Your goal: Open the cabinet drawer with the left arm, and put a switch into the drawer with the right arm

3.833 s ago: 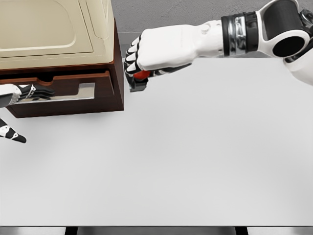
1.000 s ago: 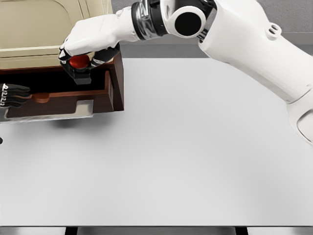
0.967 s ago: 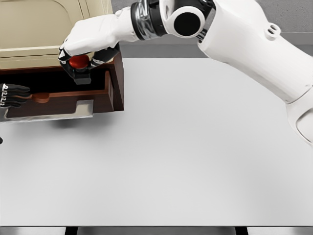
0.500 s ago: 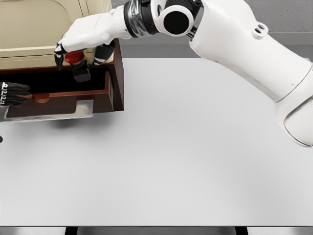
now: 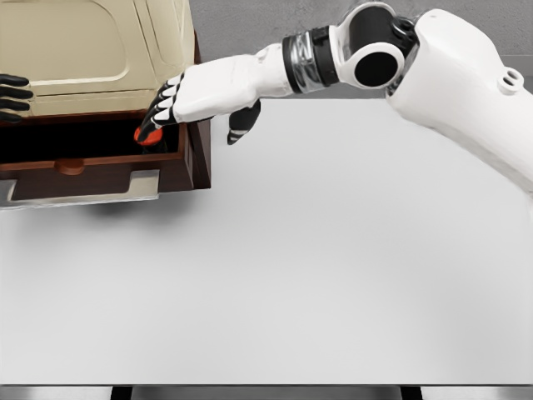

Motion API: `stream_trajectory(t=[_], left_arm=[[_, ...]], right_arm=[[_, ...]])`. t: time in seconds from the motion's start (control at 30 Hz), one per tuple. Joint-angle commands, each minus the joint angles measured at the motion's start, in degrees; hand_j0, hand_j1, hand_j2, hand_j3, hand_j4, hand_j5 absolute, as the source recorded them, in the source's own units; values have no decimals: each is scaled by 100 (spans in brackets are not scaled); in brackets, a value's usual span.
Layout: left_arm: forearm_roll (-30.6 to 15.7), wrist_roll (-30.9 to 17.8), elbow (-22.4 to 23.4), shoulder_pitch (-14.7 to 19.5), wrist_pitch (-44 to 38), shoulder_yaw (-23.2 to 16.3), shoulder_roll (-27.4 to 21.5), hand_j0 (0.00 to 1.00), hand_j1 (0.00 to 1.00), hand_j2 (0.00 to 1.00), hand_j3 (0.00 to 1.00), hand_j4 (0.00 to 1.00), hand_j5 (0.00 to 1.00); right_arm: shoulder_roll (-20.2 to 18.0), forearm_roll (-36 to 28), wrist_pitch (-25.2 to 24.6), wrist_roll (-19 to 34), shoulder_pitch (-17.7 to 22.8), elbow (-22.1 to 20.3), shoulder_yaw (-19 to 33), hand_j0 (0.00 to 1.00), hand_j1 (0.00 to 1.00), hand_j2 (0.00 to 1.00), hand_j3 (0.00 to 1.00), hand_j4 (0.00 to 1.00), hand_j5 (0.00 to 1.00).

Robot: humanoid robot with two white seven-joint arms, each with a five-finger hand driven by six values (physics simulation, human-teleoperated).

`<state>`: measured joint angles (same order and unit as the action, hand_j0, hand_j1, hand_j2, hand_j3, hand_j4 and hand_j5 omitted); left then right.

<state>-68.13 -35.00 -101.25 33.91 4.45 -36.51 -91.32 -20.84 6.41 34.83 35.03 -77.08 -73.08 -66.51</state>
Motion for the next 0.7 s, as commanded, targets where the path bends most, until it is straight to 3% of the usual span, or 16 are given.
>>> stream_trajectory(t=[0.0, 0.2, 0.27, 0.43, 0.53, 0.6, 0.67], left_arm=[[-139, 0, 0, 10, -5, 30, 106, 100, 100, 100, 100, 100, 100], [-139, 0, -9, 81, -5, 21, 1046, 100, 100, 100, 100, 100, 100], [-139, 0, -9, 125, -14, 12, 1406, 100, 100, 100, 100, 100, 100], [-51, 0, 0, 195, -40, -32, 2145, 100, 100, 100, 100, 100, 100], [221, 0, 0, 212, -330, -76, 2646, 100, 100, 100, 100, 100, 100], [309, 0, 0, 256, -541, -84, 2918, 100, 100, 100, 100, 100, 100], [309, 0, 0, 265, -664, -102, 3033, 100, 100, 100, 100, 100, 100]], right_arm=[[-763, -34, 17, -3, 17, -207, 33, 100, 100, 100, 100, 100, 100], [-2416, -34, 17, -3, 685, -198, 200, 100, 100, 100, 100, 100, 100], [-2732, -34, 17, -3, 1213, -172, 569, 100, 100, 100, 100, 100, 100], [-3049, -34, 17, -3, 1723, 48, 824, 100, 100, 100, 100, 100, 100], [-3031, -25, 17, -3, 1767, 338, 938, 100, 100, 100, 100, 100, 100], [-2961, -25, 17, -3, 1749, 856, 973, 100, 100, 100, 100, 100, 100], [-2908, -25, 17, -3, 1749, 953, 991, 100, 100, 100, 100, 100, 100]])
